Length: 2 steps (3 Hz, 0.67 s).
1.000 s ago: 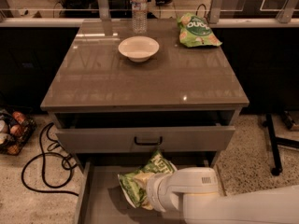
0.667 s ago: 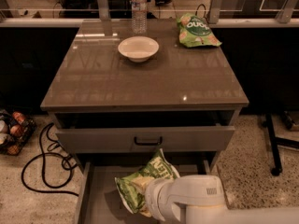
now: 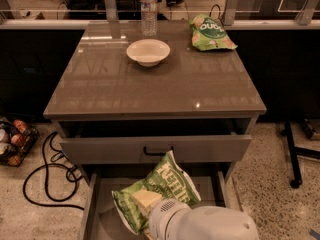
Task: Pick green jalapeno chip bag from middle drawer and place on counter
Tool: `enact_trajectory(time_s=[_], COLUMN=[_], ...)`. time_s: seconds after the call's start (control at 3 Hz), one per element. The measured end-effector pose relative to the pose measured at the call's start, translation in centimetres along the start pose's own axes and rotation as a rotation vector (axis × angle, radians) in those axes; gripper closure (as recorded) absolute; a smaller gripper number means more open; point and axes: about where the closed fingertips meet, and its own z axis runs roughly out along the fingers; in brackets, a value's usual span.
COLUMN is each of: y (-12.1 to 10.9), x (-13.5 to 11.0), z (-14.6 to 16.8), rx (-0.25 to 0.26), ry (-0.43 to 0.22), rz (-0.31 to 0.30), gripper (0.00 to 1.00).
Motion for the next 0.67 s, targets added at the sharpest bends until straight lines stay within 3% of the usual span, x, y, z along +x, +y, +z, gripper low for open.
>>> enact_trajectory(time_s=[0.33,0.67], y=[-2.6,-7.4], x=[-0.9,-0.9], z=[-1.0,-0.9], rx=[0.042,0.091], ry=[-0.003,-0.034], rz=[-0.055,-0.113], gripper=[1.00,1.00])
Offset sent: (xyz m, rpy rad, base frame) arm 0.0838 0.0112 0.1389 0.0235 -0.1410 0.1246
